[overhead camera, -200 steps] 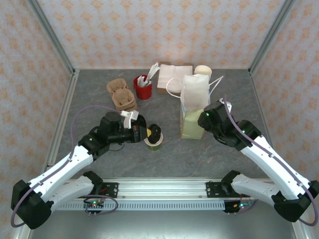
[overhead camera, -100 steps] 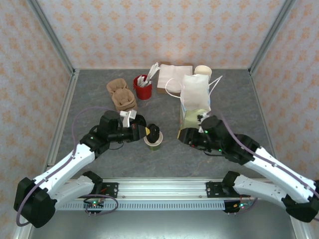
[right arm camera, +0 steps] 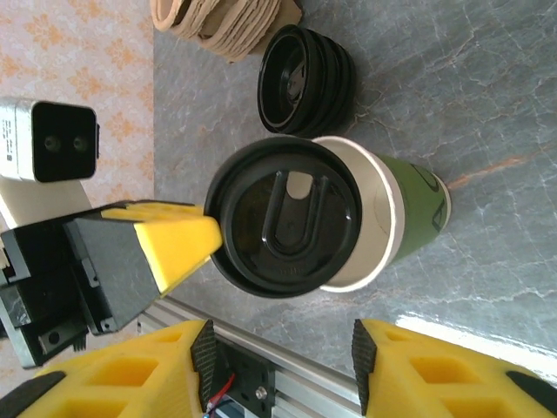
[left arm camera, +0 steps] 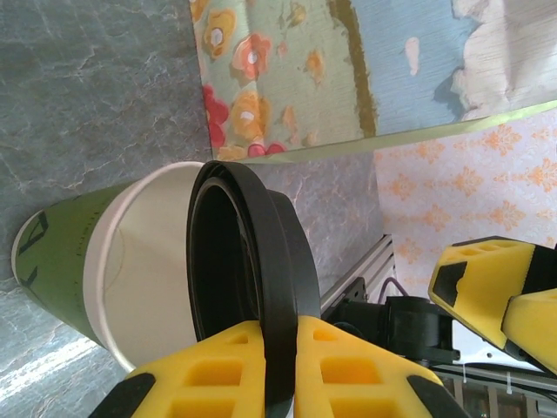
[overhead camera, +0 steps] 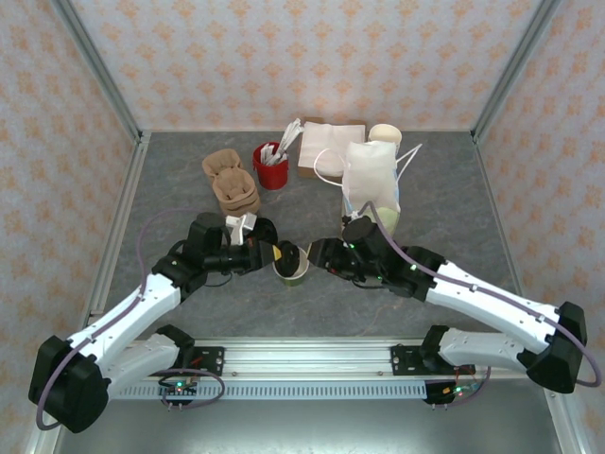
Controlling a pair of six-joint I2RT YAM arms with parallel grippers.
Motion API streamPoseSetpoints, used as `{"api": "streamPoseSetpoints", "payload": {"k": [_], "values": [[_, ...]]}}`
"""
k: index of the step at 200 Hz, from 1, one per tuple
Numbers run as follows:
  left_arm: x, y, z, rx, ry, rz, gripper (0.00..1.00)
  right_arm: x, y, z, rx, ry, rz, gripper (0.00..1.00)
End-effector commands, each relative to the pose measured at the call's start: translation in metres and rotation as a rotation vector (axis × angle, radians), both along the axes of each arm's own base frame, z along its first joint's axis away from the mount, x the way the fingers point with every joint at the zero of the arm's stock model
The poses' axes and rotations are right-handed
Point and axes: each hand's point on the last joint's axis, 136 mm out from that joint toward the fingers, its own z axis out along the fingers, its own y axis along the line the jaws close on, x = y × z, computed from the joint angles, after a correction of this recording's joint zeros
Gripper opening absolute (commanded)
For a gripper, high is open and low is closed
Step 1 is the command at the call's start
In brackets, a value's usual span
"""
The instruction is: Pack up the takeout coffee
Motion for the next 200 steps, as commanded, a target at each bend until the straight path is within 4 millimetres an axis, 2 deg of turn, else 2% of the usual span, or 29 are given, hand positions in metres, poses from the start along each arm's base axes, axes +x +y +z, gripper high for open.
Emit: {"api": "streamPoseSetpoints", "payload": {"k": [1,95,169,200], "values": [[0.002,-0.001,0.003,-0.029,-0.011,-0.01,0.13,0.012,0.01,0.016,0.059,-0.034,-0.048,0.48],[0.005,0.003,-0.009,0.01,0.006,-0.007,0.25,0.027,0.016,-0.006,0.003,-0.021,-0.097,0.52],[0.0,0.01,-0.015,0.03,0.015,-0.001,0.25,0.038,0.024,-0.02,-0.049,-0.01,-0.115,0.52],[-0.001,0.014,-0.024,0.041,0.035,0.008,0.25,0.041,0.026,-0.023,-0.056,-0.005,-0.123,0.53]]}}
